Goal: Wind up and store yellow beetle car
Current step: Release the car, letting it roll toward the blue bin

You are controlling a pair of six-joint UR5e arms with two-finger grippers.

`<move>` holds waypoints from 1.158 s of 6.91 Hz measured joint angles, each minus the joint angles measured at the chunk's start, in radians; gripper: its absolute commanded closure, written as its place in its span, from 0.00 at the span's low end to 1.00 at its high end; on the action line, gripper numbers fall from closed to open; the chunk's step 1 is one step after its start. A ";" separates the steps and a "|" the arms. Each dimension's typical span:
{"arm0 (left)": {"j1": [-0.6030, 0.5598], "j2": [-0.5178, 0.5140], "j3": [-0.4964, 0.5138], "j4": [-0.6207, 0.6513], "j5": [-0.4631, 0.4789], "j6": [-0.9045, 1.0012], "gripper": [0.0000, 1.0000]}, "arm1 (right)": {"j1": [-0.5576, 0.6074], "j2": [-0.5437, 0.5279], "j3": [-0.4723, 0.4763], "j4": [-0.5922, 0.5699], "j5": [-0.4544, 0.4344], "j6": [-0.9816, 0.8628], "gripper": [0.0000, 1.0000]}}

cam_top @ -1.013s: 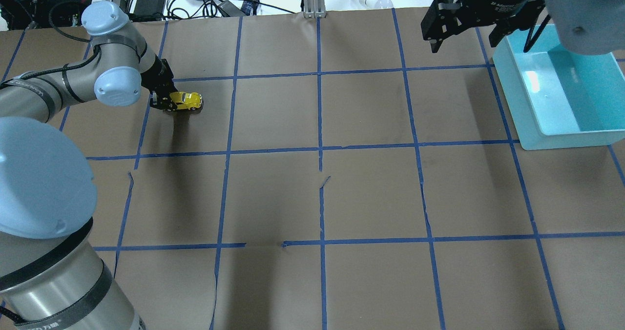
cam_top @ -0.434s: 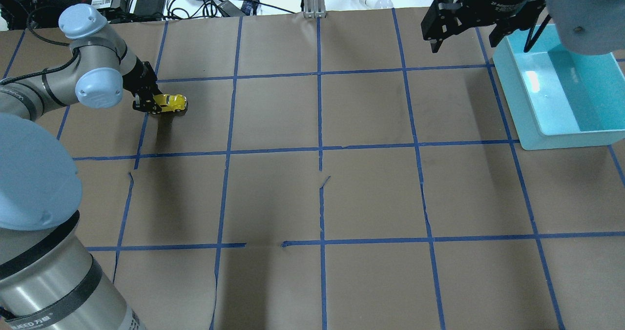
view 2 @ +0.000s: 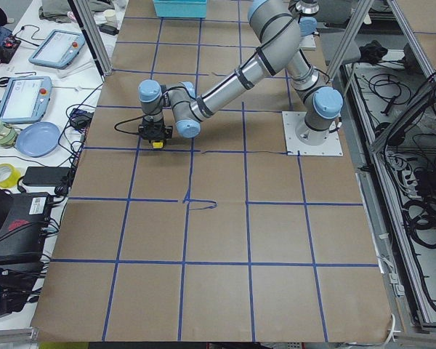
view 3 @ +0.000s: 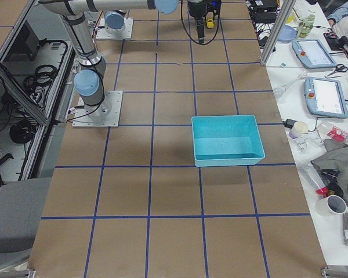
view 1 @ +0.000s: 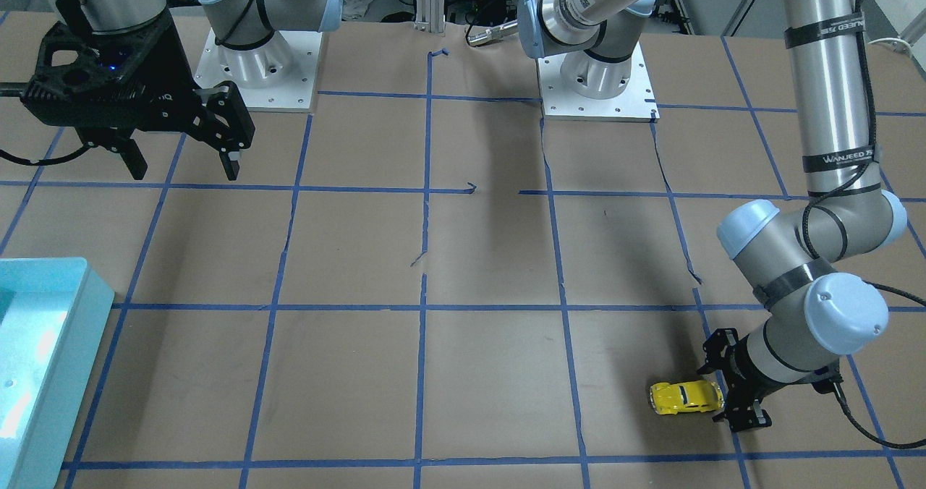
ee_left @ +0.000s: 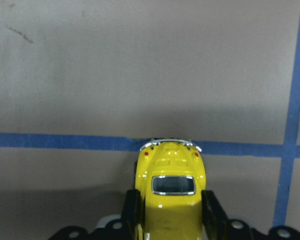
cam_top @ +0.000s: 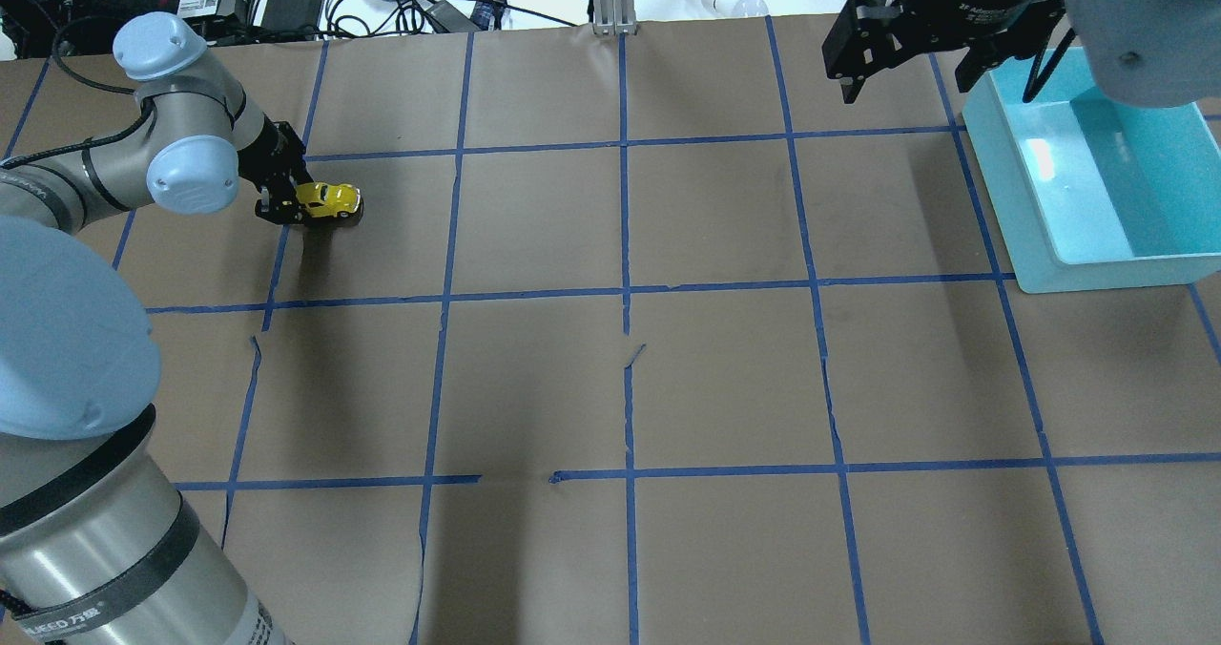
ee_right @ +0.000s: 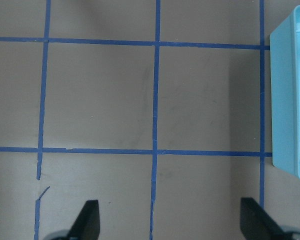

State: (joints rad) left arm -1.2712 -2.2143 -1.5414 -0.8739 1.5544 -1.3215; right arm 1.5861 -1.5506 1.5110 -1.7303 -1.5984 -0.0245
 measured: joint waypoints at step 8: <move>-0.016 0.082 0.052 0.000 0.004 0.854 0.00 | 0.000 0.000 0.000 0.000 0.000 0.000 0.00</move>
State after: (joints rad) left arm -1.2870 -2.1327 -1.4897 -0.8741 1.5581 -0.4671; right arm 1.5862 -1.5507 1.5109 -1.7303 -1.5984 -0.0245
